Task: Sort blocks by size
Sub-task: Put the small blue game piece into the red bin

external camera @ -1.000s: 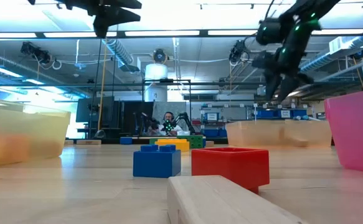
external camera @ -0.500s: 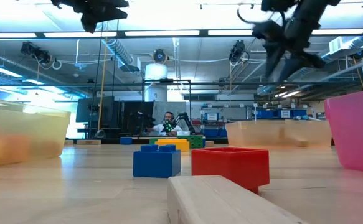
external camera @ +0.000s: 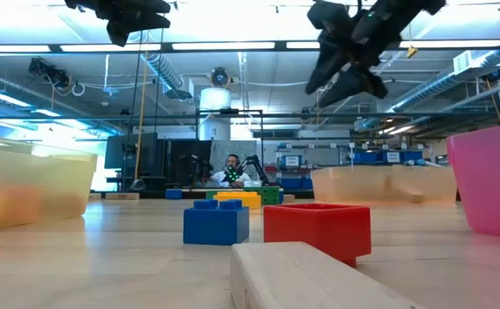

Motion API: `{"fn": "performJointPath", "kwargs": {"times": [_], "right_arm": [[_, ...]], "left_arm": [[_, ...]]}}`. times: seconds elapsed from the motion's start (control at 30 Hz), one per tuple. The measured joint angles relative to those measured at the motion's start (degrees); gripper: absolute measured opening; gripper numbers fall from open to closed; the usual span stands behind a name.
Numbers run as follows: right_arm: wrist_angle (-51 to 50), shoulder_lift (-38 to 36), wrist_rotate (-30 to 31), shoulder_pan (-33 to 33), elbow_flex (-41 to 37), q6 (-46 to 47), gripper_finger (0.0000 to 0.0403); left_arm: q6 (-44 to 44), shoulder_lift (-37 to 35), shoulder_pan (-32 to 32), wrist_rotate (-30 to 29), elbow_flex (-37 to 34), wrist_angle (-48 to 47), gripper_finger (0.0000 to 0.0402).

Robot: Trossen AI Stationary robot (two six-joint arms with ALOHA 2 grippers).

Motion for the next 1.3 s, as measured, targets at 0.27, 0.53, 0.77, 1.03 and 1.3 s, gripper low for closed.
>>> {"fn": "performJointPath", "kwargs": {"times": [0.27, 0.53, 0.77, 1.03, 1.3], "right_arm": [[11.52, 7.04, -3.34, 4.84, 3.33, -22.87, 0.0178], [-3.89, 22.49, -1.25, 11.82, 23.54, -37.10, 0.0175], [-17.96, 33.96, -5.80, 15.74, 40.18, -40.78, 0.0179], [-25.00, 39.38, -9.09, 20.90, 46.80, -40.08, 0.0181], [-24.92, 42.41, -10.95, 23.65, 46.81, -40.40, 0.0234]], "left_arm": [[-0.02, 0.02, 0.00, 0.07, 0.00, -0.64, 0.0167], [-0.24, 0.00, 0.00, 0.20, 0.00, -5.48, 0.0168], [-0.24, 0.00, 0.00, 0.20, 0.00, -7.54, 0.0168], [-0.26, 0.00, 0.00, 1.75, 0.00, -8.42, 0.0168], [-0.26, 0.02, 0.00, 1.77, 0.00, -10.53, 0.0168]]}}
